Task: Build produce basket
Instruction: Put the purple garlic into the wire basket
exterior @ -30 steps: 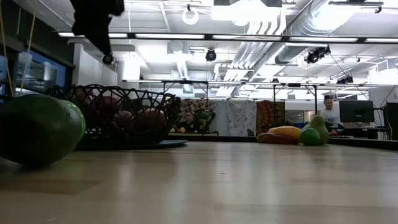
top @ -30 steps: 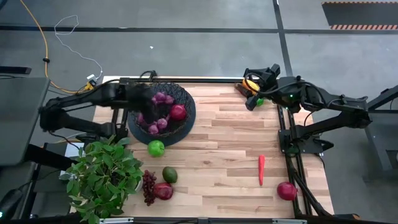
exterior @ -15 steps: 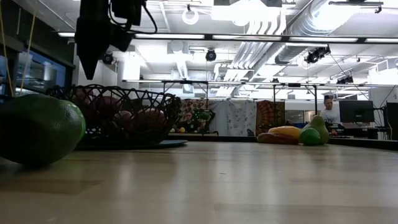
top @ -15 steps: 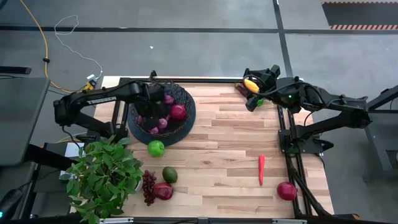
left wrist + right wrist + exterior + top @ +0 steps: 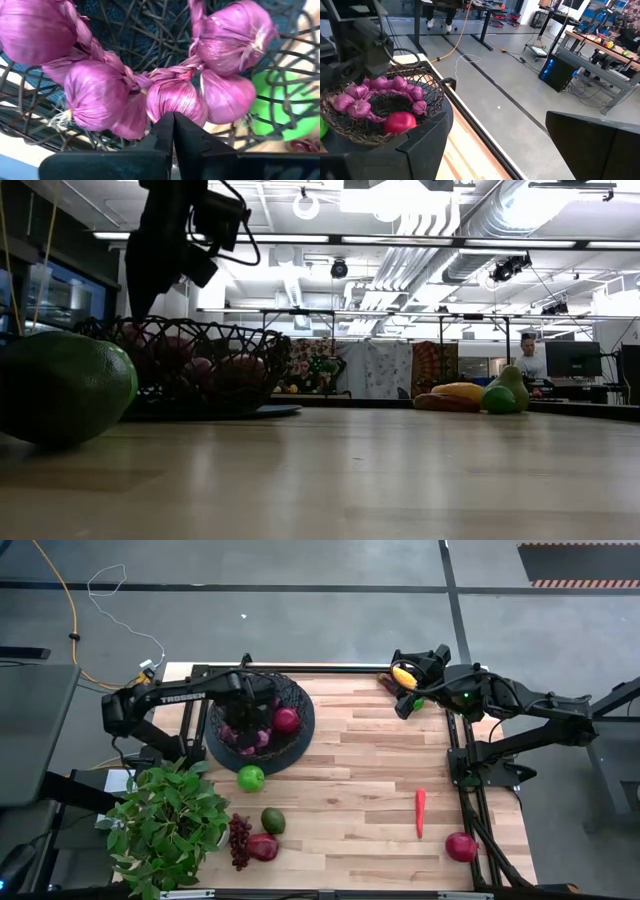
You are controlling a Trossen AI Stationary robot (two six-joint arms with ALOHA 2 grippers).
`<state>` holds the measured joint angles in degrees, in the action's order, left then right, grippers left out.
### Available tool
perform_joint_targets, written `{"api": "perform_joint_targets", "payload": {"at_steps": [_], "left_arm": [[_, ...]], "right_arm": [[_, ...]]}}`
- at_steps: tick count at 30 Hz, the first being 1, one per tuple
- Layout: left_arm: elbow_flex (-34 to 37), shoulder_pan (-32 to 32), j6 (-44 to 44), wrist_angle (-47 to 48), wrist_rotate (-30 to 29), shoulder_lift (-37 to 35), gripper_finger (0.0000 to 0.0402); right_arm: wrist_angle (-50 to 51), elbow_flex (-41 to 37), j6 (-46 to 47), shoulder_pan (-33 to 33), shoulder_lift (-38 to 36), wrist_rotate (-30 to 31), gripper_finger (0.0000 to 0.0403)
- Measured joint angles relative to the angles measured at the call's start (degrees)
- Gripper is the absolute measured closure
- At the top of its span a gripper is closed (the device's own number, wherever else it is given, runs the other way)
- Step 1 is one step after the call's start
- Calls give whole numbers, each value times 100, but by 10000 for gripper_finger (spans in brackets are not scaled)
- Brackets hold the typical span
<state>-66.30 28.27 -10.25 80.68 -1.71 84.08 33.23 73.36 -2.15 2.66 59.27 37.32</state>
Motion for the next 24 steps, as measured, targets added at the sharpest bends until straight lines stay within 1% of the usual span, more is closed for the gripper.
{"api": "perform_joint_targets", "payload": {"at_steps": [3,6,10,13,15,18,22,24], "left_arm": [[0,0,48,-76,-112,163,401],[0,0,89,-331,-401,335,401],[0,0,131,-543,-461,600,401],[0,0,383,-546,-509,769,401],[-20,15,546,-479,-659,806,401],[-214,96,574,-436,-848,665,401],[-521,210,553,-437,-860,184,401],[-549,214,550,-356,-797,-84,401]], "right_arm": [[4,0,83,0,0,0,86],[4,0,85,0,0,0,86],[5,0,85,0,0,0,86],[7,0,85,0,0,0,86],[7,0,83,0,0,0,86],[7,0,75,0,2,70,86],[17,0,68,0,2,169,86],[24,0,68,2,2,169,86]]}}
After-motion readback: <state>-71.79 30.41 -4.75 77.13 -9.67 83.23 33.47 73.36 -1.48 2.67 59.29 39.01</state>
